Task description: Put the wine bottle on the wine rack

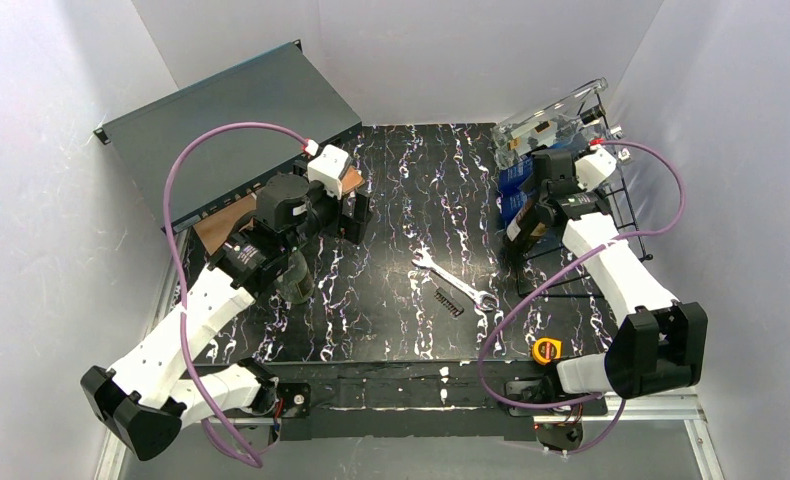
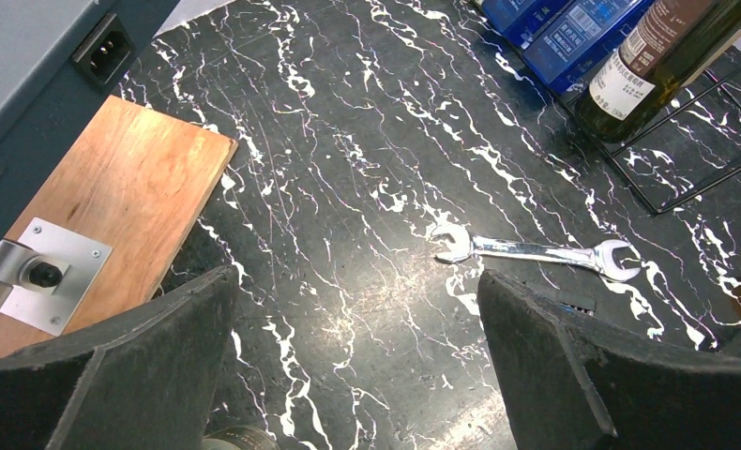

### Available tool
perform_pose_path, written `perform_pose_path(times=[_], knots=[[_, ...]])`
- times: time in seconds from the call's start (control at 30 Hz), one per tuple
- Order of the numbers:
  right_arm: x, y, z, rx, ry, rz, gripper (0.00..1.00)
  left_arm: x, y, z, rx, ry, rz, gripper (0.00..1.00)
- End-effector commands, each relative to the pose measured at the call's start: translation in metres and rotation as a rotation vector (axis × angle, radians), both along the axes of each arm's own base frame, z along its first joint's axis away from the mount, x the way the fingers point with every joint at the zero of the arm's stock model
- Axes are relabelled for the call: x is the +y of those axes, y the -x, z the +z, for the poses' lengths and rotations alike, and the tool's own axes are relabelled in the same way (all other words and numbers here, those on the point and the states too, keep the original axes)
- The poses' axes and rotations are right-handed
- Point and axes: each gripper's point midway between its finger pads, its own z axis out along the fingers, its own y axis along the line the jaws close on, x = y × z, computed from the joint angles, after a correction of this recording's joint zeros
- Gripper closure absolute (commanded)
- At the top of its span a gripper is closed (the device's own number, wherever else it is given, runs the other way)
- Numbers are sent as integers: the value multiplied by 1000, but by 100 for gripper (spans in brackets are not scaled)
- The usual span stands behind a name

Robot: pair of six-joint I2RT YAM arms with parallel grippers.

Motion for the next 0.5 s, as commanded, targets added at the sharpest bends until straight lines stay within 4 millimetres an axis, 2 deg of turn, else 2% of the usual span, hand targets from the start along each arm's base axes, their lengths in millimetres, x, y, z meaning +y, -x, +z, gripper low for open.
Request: perform_pose_path(times=[0.0, 0.47], knots=[[-9, -9, 17, -100, -16, -81, 99, -3, -2, 1, -8, 10, -1, 2], [-9, -1, -6, -53, -73, -137, 99, -15, -9, -28, 19, -29, -8, 2]])
